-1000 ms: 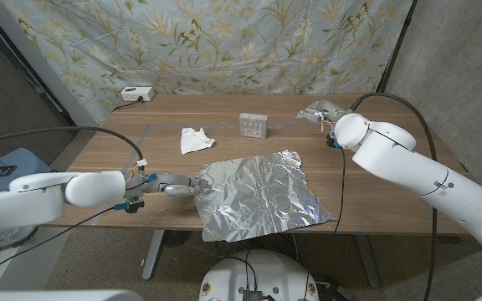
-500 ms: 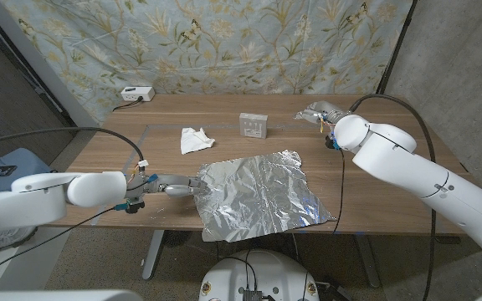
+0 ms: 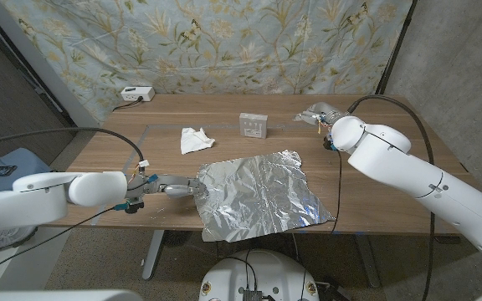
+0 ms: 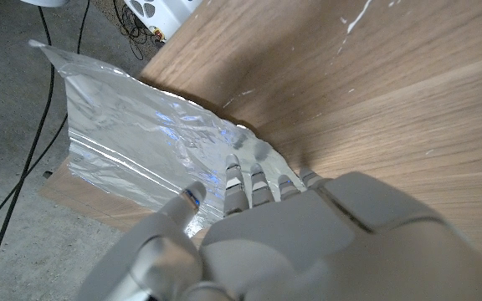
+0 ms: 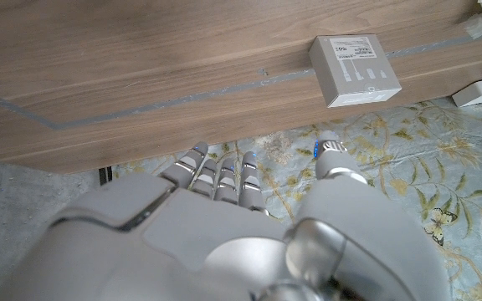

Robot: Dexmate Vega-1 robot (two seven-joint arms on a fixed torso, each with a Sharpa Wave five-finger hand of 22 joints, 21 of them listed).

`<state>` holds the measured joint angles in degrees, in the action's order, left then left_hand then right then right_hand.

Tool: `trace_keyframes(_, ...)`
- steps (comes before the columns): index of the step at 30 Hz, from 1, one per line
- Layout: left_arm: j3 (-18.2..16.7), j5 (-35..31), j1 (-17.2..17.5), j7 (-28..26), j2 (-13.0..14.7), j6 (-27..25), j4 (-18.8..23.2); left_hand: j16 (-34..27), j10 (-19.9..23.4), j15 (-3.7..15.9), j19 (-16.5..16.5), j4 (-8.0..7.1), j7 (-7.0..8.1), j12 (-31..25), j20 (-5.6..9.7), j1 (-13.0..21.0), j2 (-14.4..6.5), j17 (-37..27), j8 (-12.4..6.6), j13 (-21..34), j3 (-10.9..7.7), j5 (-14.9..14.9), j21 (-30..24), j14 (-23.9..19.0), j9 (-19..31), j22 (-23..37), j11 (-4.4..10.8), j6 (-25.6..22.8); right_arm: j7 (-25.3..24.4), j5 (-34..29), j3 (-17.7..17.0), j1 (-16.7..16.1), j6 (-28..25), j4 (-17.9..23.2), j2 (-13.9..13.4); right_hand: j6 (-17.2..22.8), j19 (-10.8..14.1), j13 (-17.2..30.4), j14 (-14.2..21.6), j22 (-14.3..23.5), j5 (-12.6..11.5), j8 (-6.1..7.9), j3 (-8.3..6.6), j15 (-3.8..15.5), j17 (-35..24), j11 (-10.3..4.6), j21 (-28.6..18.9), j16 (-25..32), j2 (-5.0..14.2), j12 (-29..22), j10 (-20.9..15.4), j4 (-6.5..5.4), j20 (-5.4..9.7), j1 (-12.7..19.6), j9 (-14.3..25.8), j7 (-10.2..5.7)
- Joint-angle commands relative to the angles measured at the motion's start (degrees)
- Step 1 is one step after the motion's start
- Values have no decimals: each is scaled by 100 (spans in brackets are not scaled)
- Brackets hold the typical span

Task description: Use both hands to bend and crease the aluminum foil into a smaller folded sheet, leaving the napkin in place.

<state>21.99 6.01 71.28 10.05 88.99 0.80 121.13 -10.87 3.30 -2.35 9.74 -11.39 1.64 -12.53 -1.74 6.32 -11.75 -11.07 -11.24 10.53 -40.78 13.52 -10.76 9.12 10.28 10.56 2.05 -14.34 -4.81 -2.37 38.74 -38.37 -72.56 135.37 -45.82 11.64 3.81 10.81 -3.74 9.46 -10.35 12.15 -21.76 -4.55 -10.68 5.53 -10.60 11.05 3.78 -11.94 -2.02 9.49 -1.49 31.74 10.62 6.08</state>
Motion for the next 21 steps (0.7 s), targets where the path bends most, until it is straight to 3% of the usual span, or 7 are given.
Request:
trace_keyframes(1,73,19,-63,-20,0,-76,18,-45,69,-15,577,-16,23,-36,38,-70,3,-23,-25,16,-19,-7,-6,3,8,19,-5,-59,-36,-128,361,240,-396,-41,173,224,-132,21,84,14,-26,81,-58,-73,5,38,44,60,-11,-73,-220,32,-119,195,30,47)
trace_keyframes(8,17,-45,-28,-15,0,-35,9,-54,130,-12,599,-14,17,-49,42,-133,-2,-19,-27,17,-38,-24,-19,-15,9,20,3,-116,-66,-191,552,365,-678,-69,278,842,-192,33,197,12,-36,254,-81,-85,6,27,17,70,-42,-106,-453,41,-155,421,40,68)
trace_keyframes(21,-15,-62,-15,-16,0,-38,10,-75,210,-4,608,-15,42,-65,40,-228,0,-15,-28,21,-66,-51,-42,-73,12,20,8,-196,43,-274,761,462,-743,-160,351,1190,-167,35,315,10,-50,335,-127,-107,9,56,-1,84,-57,-110,-577,66,-197,661,46,83)
